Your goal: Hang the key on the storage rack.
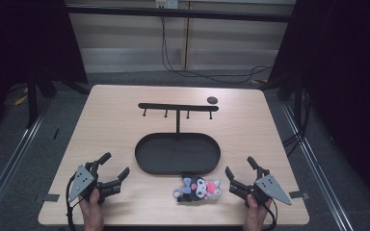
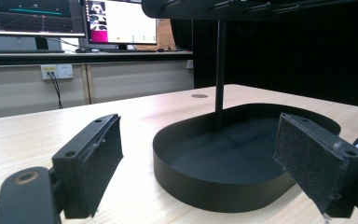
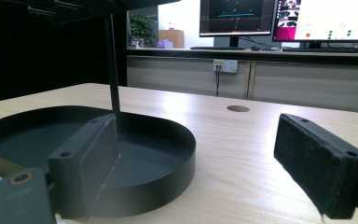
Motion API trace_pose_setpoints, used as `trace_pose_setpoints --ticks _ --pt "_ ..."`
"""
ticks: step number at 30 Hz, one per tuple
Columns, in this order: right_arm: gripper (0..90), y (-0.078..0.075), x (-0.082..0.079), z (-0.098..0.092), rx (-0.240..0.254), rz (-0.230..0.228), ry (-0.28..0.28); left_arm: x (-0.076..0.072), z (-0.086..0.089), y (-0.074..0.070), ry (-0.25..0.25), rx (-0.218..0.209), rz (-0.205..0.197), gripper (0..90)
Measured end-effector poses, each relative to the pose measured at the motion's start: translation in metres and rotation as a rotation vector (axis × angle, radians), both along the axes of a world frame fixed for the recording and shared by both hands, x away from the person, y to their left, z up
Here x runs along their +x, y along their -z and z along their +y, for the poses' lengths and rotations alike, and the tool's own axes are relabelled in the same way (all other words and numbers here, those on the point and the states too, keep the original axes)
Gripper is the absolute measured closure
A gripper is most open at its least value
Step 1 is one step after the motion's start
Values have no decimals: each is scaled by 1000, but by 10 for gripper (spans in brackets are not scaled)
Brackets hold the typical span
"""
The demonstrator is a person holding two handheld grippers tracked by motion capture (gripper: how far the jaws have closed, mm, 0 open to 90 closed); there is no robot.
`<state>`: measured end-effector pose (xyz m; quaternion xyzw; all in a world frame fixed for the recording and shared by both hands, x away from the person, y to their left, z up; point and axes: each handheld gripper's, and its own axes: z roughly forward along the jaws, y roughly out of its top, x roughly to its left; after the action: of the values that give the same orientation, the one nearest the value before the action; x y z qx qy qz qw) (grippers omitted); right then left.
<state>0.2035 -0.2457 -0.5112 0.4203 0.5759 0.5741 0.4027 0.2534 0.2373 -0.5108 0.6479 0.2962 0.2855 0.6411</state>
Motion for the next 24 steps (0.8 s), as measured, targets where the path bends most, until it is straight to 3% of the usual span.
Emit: trace_pose_setpoints --ticks 5,11,14,22,24 --pt "129 0 0 0 1 5 6 0 0 0 -4 2 0 148" --pt "129 -2 5 2 -4 60 39 0 0 0 -1 1 0 148" --pt "127 -2 7 0 4 71 1 0 0 0 -1 0 0 148" --pt "143 -5 12 4 -26 149 -7 0 0 0 -1 0 1 149" --pt "203 -5 13 4 -24 168 -9 0 0 0 -1 0 1 148"
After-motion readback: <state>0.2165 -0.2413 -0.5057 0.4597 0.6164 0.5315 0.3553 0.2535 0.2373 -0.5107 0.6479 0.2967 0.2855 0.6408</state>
